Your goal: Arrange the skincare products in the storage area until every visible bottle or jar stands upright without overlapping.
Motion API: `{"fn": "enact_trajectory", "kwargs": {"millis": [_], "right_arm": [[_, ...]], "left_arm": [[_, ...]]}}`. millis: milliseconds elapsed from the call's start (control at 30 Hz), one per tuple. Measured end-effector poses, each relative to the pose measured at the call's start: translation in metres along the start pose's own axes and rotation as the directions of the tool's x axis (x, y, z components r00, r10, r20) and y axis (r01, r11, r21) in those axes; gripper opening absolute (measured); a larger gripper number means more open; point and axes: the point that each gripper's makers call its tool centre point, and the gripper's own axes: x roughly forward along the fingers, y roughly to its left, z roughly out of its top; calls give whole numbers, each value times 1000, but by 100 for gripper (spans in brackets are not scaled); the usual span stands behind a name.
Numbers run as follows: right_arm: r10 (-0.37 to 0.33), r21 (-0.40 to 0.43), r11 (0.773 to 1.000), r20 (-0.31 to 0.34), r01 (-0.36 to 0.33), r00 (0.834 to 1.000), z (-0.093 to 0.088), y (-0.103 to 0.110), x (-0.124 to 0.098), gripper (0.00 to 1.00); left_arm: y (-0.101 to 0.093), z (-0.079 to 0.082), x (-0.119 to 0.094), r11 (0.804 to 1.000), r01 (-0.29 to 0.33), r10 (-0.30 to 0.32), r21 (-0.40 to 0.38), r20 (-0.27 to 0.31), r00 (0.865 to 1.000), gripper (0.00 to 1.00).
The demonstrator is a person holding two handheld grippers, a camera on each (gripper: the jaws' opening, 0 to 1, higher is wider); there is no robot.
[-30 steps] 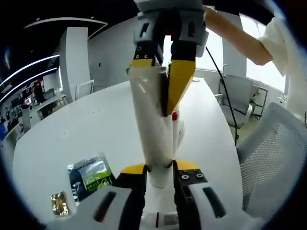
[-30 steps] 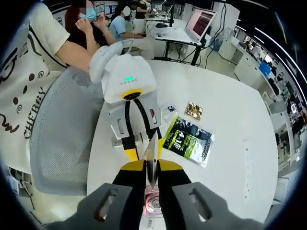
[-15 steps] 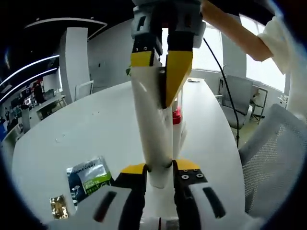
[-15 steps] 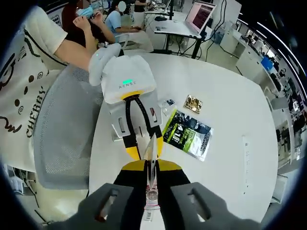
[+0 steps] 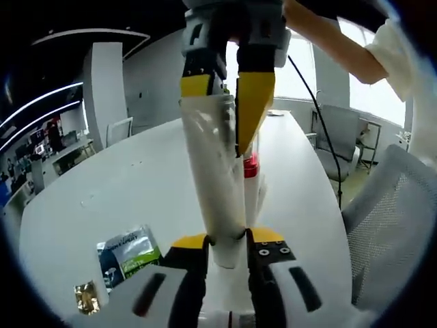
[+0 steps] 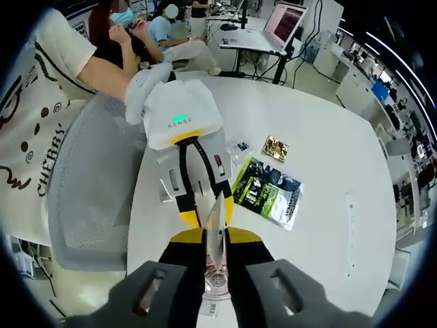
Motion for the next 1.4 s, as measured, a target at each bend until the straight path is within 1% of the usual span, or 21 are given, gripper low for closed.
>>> {"fn": "enact_trajectory", "kwargs": {"millis": [67, 167, 267, 367, 433, 500, 533, 600, 633, 700, 733, 800, 833, 967, 1000, 1067, 1133, 1400], "right_arm": [[-18, -7, 1000, -1, 18, 1000, 0, -1, 0, 17], [-45, 8, 999, 24, 44, 999, 2, -4, -1, 24], [-72, 27, 997, 42, 71, 997, 1, -6, 2, 32], [-95, 40, 995, 46, 93, 994, -2, -5, 5, 42], [-113, 55, 992, 60, 110, 992, -2, -3, 5, 48], [-138, 70, 989, 77, 133, 987, -2, -2, 5, 54], [-161, 80, 985, 83, 155, 983, -3, -3, 3, 59], [-185, 85, 980, 89, 177, 979, -5, -3, 2, 66], [-197, 103, 977, 91, 188, 976, -7, -2, 1, 69], [-208, 124, 973, 93, 196, 974, -10, -2, 0, 71], [-219, 136, 969, 99, 204, 971, -11, -2, -1, 74], [-233, 158, 964, 104, 216, 967, -15, -1, -2, 76], [-247, 186, 956, 103, 225, 964, -17, -1, -3, 77], [-262, 220, 947, 118, 232, 958, -19, 3, -4, 79], [-263, 225, 946, 119, 232, 957, -19, 4, -4, 80], [-271, 238, 942, 126, 236, 954, -19, 7, -4, 82], [-285, 251, 936, 128, 247, 950, -19, 8, -5, 84], [-330, 300, 913, 138, 278, 934, -24, 13, -10, 89]], "left_arm": [[1, 1, -3, 1000, 1, -1, 2, -1, 1000, 26], [2, 15, -11, 1000, -10, 11, -29, 40, 999, 29], [0, 21, -19, 999, -23, 25, -39, 47, 999, 35], [3, 21, -28, 998, -51, 52, -34, 35, 998, 44], [2, 21, -37, 997, -75, 76, -34, 26, 997, 52], [6, 18, -43, 994, -89, 90, -60, 19, 996, 61], [7, 17, -46, 993, -91, 92, -69, 16, 996, 64], [10, 14, -54, 990, -107, 108, -87, 5, 994, 71], [11, 13, -57, 989, -112, 112, -93, 0, 994, 73], [9, 13, -64, 985, -127, 126, -119, -17, 992, 81], [13, 12, -71, 982, -139, 139, -127, -14, 990, 83], [15, 11, -79, 980, -151, 151, -133, -9, 989, 86], [16, 11, -82, 978, -157, 157, -139, -9, 987, 88], [18, 8, -89, 972, -174, 173, -156, -23, 985, 94], [14, 9, -91, 972, -176, 175, -155, -24, 984, 95], [12, 8, -95, 972, -180, 178, -149, -33, 984, 96], [13, 8, -99, 971, -187, 183, -152, -40, 982, 99], [13, 10, -117, 963, -212, 209, -167, -38, 977, 99]]}}
